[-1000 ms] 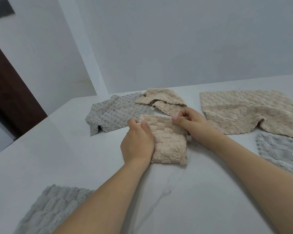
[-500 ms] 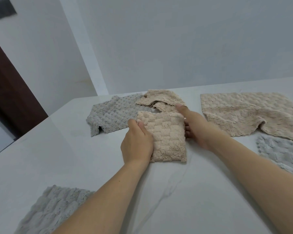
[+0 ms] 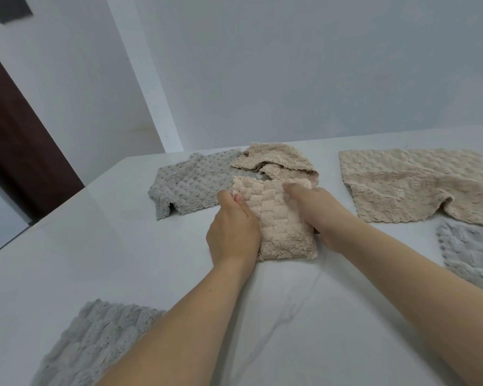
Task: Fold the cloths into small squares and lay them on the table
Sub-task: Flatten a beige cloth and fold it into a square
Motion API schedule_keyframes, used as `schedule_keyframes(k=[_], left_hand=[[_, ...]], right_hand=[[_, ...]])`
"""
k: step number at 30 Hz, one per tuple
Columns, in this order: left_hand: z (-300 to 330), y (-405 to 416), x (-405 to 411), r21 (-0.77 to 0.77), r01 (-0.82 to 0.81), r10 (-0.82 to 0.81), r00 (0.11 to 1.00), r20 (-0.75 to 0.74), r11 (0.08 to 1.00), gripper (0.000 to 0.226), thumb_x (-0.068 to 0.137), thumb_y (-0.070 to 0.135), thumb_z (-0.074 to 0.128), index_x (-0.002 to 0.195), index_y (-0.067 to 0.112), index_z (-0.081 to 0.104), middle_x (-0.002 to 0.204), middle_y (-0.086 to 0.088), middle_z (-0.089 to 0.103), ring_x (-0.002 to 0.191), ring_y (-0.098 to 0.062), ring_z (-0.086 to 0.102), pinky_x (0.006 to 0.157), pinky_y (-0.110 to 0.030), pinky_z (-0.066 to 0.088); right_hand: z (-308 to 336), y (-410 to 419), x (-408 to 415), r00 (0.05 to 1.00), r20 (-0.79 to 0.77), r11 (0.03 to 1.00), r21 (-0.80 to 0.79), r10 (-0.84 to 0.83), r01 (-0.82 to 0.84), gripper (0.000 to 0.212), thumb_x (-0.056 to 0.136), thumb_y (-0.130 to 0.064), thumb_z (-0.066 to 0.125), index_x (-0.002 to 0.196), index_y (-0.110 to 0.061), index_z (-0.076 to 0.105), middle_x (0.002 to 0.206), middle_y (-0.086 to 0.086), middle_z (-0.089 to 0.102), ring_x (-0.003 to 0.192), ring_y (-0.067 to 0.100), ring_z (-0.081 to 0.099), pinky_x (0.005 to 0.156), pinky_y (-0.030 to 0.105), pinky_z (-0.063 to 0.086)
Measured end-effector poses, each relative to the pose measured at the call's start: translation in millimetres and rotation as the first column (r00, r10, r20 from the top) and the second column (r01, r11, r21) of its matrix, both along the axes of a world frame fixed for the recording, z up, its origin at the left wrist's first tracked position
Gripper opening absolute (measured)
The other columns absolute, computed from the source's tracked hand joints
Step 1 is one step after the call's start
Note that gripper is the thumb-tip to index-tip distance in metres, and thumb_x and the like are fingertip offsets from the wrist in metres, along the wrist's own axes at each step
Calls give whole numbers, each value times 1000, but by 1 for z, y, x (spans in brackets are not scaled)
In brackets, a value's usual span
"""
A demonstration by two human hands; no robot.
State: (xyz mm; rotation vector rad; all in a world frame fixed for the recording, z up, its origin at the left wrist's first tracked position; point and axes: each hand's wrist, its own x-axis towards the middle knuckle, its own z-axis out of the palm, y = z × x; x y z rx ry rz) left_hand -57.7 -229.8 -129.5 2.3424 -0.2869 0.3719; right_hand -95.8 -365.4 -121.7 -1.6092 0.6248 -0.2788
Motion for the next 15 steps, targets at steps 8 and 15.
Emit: schedule_keyframes(k=[8,15], left_hand=[[2,-2,-1,-2,-8,8,1000,-18,1000,24,105,31,25,109,11,38,96,-11,66,90,-35,60,65,-36,32],[0,-2,0,5,10,-10,1000,-11,1000,23,105,32,25,106,12,37,76,2,52,87,-34,60,64,-37,33]], right_hand=[[-6,13,-17,981,189,830,-553,34,78,38,99,-44,43,114,-9,42,108,16,63,100,34,58,81,38,45],[-7,14,-20,969,241,828,-554,61,86,36,97,-45,46,110,-12,43,102,12,65,95,30,59,79,39,46]])
